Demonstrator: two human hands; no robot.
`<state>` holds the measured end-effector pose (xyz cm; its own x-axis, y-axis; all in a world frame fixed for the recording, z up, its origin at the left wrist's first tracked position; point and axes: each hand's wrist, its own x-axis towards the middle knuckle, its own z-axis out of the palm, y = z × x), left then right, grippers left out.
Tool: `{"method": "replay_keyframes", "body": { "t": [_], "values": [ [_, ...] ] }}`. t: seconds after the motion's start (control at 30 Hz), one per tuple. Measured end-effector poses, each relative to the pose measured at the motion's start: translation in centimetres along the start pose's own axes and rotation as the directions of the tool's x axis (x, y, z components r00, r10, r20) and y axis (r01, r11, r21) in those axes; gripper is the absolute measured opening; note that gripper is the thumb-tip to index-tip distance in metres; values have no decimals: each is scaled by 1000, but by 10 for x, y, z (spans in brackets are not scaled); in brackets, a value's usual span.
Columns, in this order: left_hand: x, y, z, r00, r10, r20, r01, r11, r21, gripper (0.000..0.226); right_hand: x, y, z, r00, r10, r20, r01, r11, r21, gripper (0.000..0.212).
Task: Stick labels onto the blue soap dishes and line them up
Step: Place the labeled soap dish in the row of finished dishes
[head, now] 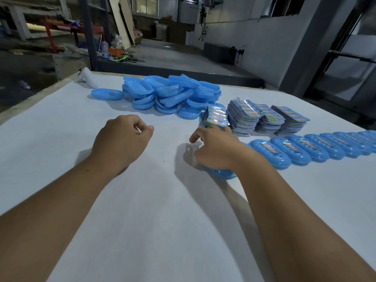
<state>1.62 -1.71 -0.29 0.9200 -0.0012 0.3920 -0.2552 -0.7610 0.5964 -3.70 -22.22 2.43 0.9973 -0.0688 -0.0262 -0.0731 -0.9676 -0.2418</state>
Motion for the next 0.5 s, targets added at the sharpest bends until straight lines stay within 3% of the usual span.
{"method": "replay_keyframes", "body": {
  "t": [0.1,0.23,0.33,0.43,0.5],
  "values": [
    [1,-1,0,1000,3,1,-3,1000,2,26,0,0,-1,1000,19,-19,-19,1000,-1,74],
    [2,-3,1,1000,-4,2,4,1000,6,25,3,0,0,999,32,-41,-32,999,-5,75],
    [3,-5,1,1000,-6,4,6,1000,0,25,5,2,2,996,55,-64,-54,998,21,63],
    [3,-5,1,1000,-9,15,9,1000,1,25,11,4,6,985,62,-163,-58,998,30,36],
    [3,-4,1,999,-23,26,23,1000,-2,27,15,5,9,969,71,-235,-72,997,3,35]
  ]
}}
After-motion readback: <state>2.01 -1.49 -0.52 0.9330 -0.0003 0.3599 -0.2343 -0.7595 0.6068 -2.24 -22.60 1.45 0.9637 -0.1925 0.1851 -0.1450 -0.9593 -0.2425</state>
